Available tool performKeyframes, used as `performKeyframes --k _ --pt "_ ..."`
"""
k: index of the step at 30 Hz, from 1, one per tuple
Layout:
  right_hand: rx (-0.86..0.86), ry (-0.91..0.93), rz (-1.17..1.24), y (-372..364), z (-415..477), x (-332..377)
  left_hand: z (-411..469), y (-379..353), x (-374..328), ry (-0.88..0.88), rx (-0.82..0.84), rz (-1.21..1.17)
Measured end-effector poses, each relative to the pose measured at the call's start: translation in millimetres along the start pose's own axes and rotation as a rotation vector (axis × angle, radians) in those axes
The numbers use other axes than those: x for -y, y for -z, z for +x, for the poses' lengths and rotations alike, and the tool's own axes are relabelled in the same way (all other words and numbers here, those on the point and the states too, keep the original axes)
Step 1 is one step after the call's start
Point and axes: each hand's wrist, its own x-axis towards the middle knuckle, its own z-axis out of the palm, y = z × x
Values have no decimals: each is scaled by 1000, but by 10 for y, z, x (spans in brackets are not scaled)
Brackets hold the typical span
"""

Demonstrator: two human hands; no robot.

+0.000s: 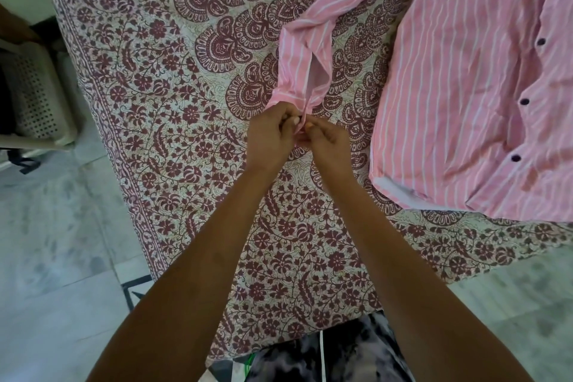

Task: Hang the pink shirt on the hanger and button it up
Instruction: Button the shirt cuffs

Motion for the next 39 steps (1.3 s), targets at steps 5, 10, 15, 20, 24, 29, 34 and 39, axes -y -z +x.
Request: performKeyframes --k 5,10,15,20,24,29,34,39 --pt "-117 55 -11 64 6 -20 27 -32 17 112 90 -159" --pt "-234 164 -209 45 -27 9 -25 -87 54 294 149 -462" --pt "-248 284 -361 40 -72 -59 -6 -78 72 339 193 -527" --pt "-229 365 -498 22 16 -62 70 -22 34 326 178 -524" --pt "-259 427 -594 5 89 -29 122 4 -50 428 153 -569" --pt "-292 484 -638 5 70 -64 111 -61 -166 544 69 -581" --pt "-316 460 -587 26 36 -123 107 -109 -204 668 55 -737" --pt "-312 359 -398 14 14 -116 63 -139 -254 597 14 -737"
